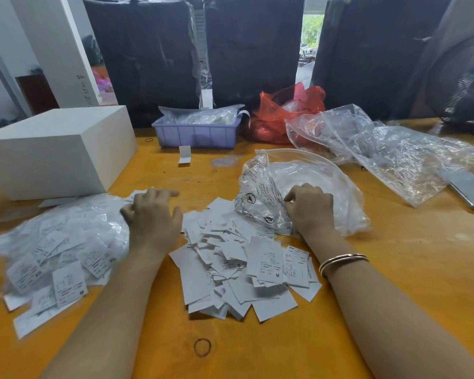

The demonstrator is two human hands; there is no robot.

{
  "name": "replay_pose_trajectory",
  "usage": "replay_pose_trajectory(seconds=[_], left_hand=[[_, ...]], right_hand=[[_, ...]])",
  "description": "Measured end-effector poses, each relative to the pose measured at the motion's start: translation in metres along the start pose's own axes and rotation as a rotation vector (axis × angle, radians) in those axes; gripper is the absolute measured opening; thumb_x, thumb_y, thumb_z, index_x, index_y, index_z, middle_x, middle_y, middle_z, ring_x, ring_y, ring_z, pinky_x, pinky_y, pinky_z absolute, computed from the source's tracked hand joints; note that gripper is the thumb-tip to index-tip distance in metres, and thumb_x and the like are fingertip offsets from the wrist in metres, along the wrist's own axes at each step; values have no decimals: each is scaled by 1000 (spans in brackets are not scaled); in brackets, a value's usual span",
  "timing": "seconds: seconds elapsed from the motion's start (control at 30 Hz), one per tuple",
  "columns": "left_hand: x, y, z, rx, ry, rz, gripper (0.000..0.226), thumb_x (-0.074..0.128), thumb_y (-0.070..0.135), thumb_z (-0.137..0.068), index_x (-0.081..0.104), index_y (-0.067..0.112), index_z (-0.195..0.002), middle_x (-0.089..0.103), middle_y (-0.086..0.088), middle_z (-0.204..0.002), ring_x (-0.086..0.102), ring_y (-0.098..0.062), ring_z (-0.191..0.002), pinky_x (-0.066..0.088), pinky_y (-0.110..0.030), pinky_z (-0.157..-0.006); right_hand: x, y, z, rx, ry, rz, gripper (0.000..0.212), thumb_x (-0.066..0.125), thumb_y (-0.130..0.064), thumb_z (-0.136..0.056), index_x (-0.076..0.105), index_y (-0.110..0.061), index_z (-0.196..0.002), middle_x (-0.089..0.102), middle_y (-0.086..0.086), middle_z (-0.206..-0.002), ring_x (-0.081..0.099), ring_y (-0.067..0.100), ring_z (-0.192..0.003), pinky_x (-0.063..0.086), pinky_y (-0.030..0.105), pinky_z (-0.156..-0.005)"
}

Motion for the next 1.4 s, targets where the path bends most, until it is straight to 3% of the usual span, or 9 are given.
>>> replay_pose_trajectory(seconds=[0.17, 0.37, 0.5, 0.6, 0.73, 0.9, 1.03, 1.27, 1.4], left_hand=[[9, 66, 21, 391, -194, 386, 16, 66, 9, -86, 71, 13, -100, 68, -1, -102, 55, -25, -104, 41, -42, -88], [12, 88, 33, 447, -253, 506, 14, 66, 8, -86, 72, 11, -99, 66, 0, -100, 52, -21, -99, 40, -35, -86], [17, 84, 29, 327, -288, 674, 23, 59, 28, -90, 65, 20, -110, 60, 5, -109, 49, -11, -104, 36, -22, -86], [25, 81, 28, 225, -379, 782, 43, 54, 52, -77, 55, 34, -117, 55, 22, -109, 49, 2, -103, 34, -7, -80], [27, 77, 25, 170, -384, 873, 24, 61, 50, -75, 64, 37, -95, 62, 24, -101, 54, 10, -97, 36, -5, -74], [28, 52, 18, -53, -276, 1109, 7, 70, 21, -83, 64, 20, -82, 73, 2, -82, 66, -5, -82, 47, -11, -69], [29, 47, 17, -105, -244, 1187, 8, 69, 13, -84, 62, 16, -84, 72, 3, -77, 67, -3, -77, 46, -8, -65], [28, 47, 17, -111, -224, 1173, 7, 66, 13, -87, 65, 20, -85, 69, 4, -74, 63, 5, -68, 44, -6, -62], [26, 48, 16, -112, -216, 1170, 11, 60, 11, -90, 66, 20, -87, 66, 4, -77, 61, 6, -67, 45, -7, -64]], right_hand=[[-15, 3, 4, 3, 126, -91, 10, 63, -25, -86, 68, -18, -91, 61, 2, -100, 51, 22, -97, 25, 32, -78], [-54, -20, 22, -194, 392, -431, 3, 67, -8, -83, 64, -8, -82, 67, 3, -77, 60, 18, -74, 26, 26, -73], [-41, -59, 32, -325, 91, -899, 15, 64, 4, -83, 59, -6, -92, 63, 3, -77, 59, 12, -66, 47, 14, -67], [-18, -83, 40, -274, -227, -1161, 29, 62, 6, -84, 53, -16, -101, 61, 4, -79, 63, 12, -67, 54, 25, -70], [-12, -95, 46, -255, -343, -1287, 35, 60, 9, -83, 50, -14, -107, 62, 8, -80, 66, 16, -73, 54, 29, -75], [-5, -88, 43, -295, -265, -855, 16, 57, -8, -90, 61, -8, -106, 66, 10, -91, 62, 20, -80, 52, 31, -75], [15, -107, 57, -515, -335, -317, 31, 60, -34, -89, 68, -13, -110, 61, 2, -105, 54, 17, -94, 43, 30, -86], [-8, -114, 58, -538, -70, -142, 31, 43, -31, -95, 70, -16, -93, 68, -3, -95, 59, 17, -84, 35, 31, -82], [-28, -108, 55, -493, 62, -281, 17, 56, -21, -89, 68, -10, -86, 67, 3, -91, 58, 23, -86, 39, 37, -78]])
Point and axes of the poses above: each hand's wrist, its own z-axis away from the middle knuckle, its own x-axis out of the palm, y = z × x, the point moved 10 cm from there along -z, towards the middle knuckle
